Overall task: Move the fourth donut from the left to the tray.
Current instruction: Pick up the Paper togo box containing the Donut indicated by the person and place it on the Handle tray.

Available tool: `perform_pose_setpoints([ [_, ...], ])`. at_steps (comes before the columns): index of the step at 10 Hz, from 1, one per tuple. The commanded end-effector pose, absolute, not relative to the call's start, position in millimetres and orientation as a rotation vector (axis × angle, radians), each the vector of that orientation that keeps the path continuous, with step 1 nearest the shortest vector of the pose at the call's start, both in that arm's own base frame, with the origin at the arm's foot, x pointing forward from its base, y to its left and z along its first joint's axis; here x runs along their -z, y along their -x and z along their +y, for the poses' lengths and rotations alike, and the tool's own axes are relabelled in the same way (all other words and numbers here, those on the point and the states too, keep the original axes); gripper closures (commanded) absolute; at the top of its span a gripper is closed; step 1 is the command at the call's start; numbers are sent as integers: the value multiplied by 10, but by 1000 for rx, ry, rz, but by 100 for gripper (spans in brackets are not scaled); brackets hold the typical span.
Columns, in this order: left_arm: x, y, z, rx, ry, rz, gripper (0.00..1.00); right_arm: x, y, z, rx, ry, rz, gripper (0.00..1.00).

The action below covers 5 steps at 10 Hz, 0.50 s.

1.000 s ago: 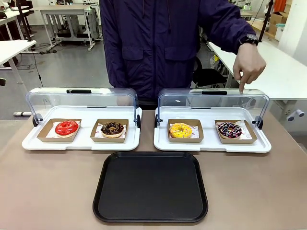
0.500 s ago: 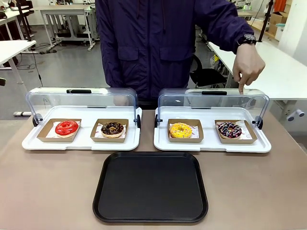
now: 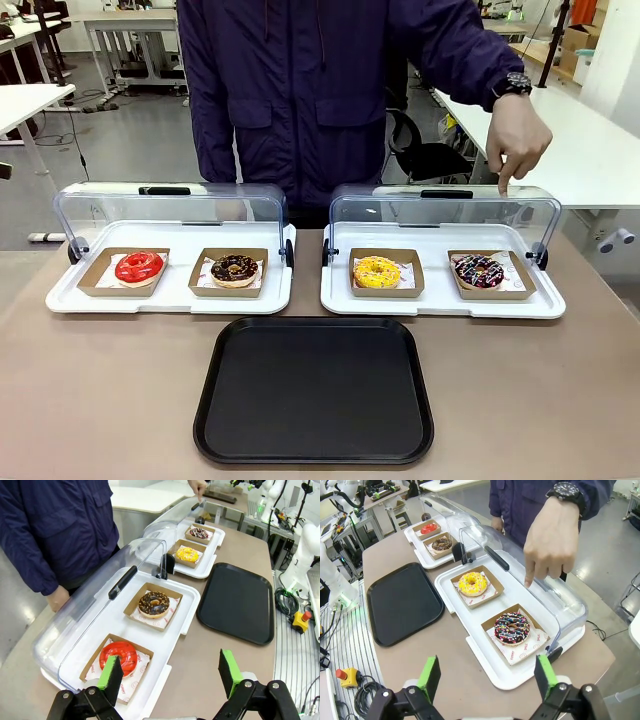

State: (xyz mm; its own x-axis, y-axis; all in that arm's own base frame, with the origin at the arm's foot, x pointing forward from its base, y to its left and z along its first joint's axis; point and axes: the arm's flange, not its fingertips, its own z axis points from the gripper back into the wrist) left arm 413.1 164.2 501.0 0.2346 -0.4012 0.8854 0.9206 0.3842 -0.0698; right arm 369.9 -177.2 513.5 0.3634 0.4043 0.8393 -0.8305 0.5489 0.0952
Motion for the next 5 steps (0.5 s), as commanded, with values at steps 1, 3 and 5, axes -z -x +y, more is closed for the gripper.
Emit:
perform_pose_setpoints([
  [1,-5025,-4128,1640,1021,699,-931,0,-5142,-3728,-1779,-867,-576,-908,0],
  [3,-5025,-4128,1640,1021,699,-931,0,-5142,-3728,-1779,-867,-576,-908,0],
  [5,-5025,-4128,1640,1021,699,-931,0,-5135,-3699,-1773,-852,-571,-871,0],
])
